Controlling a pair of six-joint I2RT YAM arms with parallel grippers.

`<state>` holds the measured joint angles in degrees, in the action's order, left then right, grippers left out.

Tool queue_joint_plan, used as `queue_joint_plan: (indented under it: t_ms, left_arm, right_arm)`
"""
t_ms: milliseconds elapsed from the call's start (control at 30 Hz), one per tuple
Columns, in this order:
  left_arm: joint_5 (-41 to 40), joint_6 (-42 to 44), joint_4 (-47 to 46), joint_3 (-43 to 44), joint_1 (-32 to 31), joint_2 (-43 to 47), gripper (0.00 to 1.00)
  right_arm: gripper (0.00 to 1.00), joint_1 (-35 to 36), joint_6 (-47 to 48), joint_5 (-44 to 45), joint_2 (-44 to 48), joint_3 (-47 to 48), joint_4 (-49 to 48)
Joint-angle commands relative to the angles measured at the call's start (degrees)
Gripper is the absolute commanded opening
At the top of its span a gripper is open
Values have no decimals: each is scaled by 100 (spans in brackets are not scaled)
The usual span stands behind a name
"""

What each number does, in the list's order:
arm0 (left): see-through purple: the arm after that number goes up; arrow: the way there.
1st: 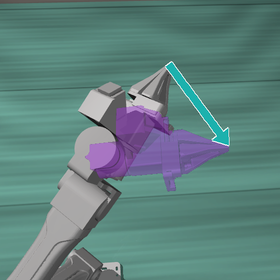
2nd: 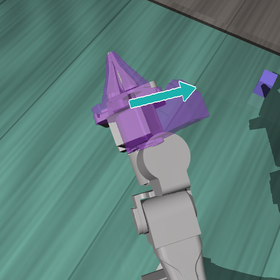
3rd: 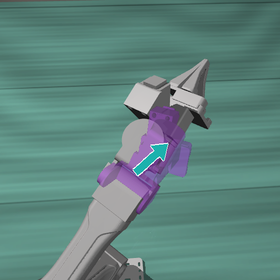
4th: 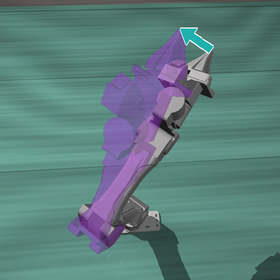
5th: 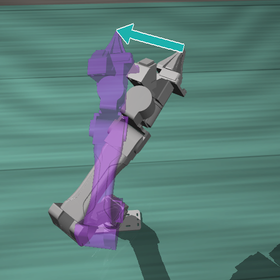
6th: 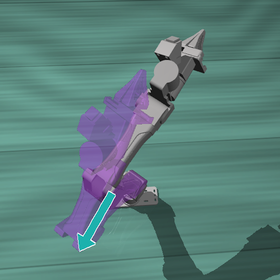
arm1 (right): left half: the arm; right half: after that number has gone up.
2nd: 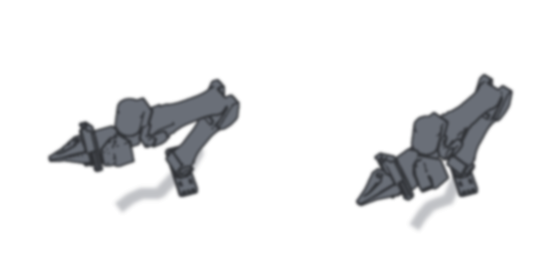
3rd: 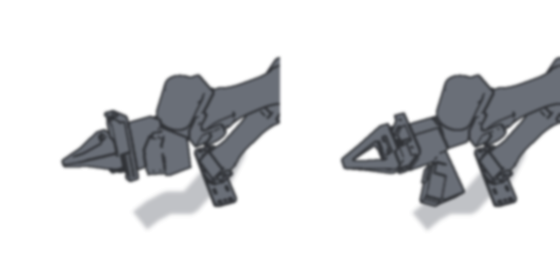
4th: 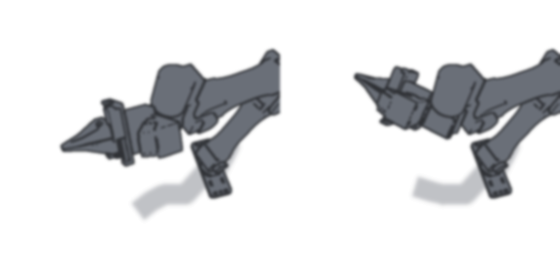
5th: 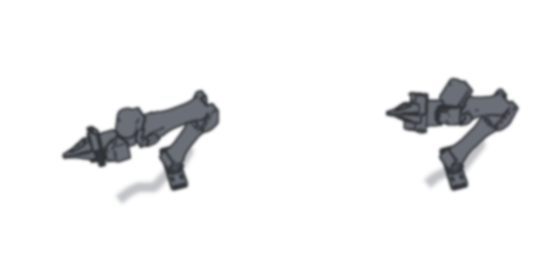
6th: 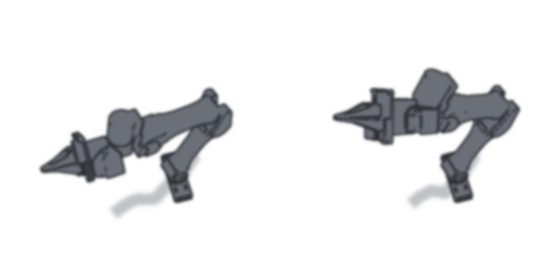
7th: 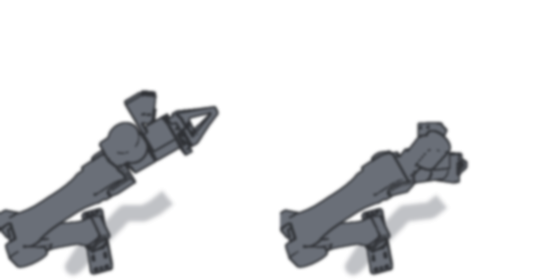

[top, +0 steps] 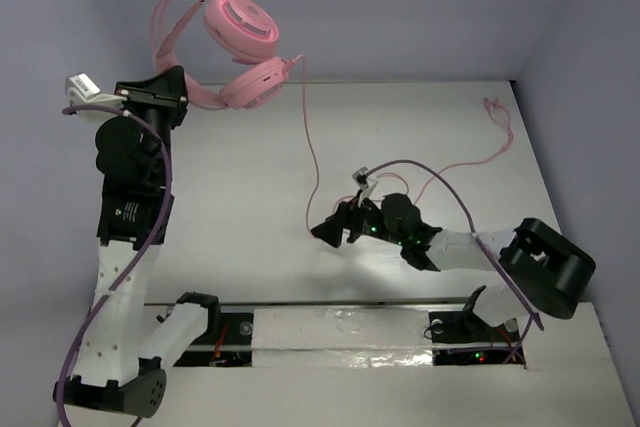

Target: Wrap the headphones

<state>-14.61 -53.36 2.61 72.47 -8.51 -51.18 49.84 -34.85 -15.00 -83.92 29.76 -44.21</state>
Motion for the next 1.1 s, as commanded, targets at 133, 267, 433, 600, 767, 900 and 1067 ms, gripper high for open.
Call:
queue_joint_plan:
  t_ms: [133, 267, 433, 600, 767, 900, 1067]
  left_arm:
    - [178, -201, -727, 119, 25, -68, 0]
    - [231, -157, -718, 145, 25, -85, 0]
    - [292, -113, -718, 206, 25, -94, 0]
    - [423, -183, -780, 172, 25, -103, 0]
    - [477, -271, -797, 127, 25, -77, 0]
    - [521, -289, -771, 215, 25, -94, 0]
    - [503, -376, -736, 207, 25, -103, 0]
  right_arm:
    - [82, 17, 84, -530, 412, 13, -457]
    - [78, 17, 4, 242, 894, -181, -494]
    - [74, 17, 197, 1430, 1729, -5, 525]
    - [76, 138, 663, 463, 1749, 309, 1035]
    - [86, 140, 655, 902, 1160, 373, 914]
    - [85, 140, 655, 746, 396, 662, 747]
    - [77, 140, 445, 561, -554, 830, -87]
